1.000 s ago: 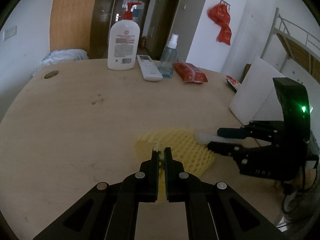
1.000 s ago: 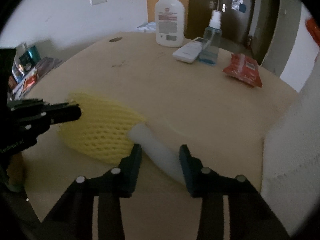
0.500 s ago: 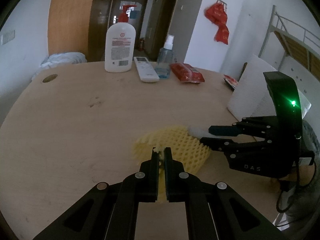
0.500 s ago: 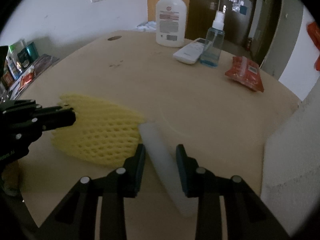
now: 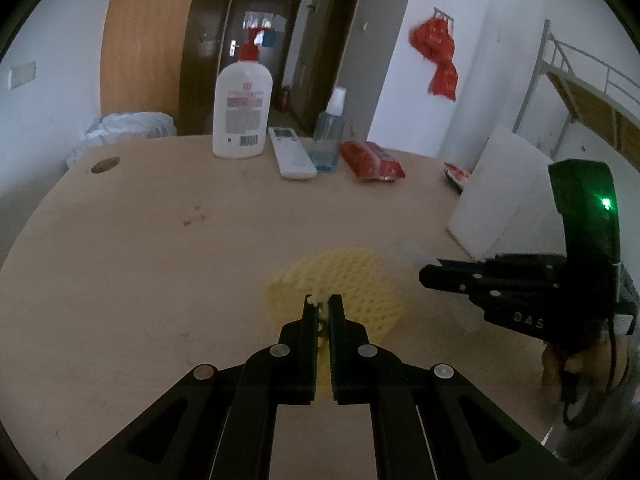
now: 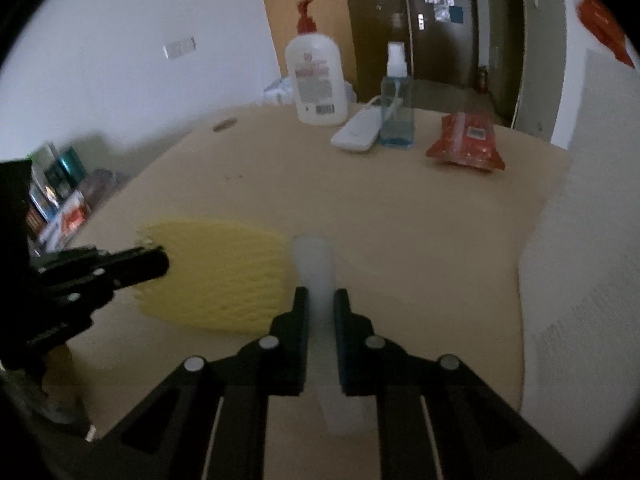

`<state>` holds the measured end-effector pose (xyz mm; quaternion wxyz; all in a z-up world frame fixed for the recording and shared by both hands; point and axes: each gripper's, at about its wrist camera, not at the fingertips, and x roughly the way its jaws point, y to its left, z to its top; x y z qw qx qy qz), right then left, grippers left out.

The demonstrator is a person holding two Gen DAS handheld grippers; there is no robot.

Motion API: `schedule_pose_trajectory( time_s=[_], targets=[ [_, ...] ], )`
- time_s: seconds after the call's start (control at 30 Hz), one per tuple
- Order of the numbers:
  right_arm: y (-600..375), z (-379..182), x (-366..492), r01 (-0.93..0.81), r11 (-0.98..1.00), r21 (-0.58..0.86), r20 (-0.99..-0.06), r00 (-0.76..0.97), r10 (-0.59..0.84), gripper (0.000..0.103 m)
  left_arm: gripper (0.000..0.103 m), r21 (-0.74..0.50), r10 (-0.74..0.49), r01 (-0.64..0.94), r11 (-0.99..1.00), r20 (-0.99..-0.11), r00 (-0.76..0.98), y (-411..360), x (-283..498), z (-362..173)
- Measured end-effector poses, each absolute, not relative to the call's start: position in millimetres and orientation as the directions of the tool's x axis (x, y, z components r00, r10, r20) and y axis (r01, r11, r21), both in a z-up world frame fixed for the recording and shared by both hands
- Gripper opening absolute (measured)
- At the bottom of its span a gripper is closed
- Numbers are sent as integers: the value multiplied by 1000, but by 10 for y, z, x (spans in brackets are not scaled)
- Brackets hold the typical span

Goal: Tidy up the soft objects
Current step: 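Grasp the white foam tube with the right gripper while the left lifts the sponge, then carry the sponge and foam tube with both grippers over the white foam box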

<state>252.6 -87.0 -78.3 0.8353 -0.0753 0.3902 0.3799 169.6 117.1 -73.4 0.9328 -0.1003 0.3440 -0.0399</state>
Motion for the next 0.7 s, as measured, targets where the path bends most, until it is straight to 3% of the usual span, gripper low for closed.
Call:
schedule_pose_trajectory(
  time_s=[0.4,0.7],
  targets=[
    [-1148,-377,2177,-689,670,275,-543,464,700,15,5,-172,-85,-5,985,-508,857,989,1394,-284],
    [-1304,-120,1908,-692,677,250,-469,525,710,15,5,-138,-73,13,990,-446,892,787,1172,-12]
  ],
)
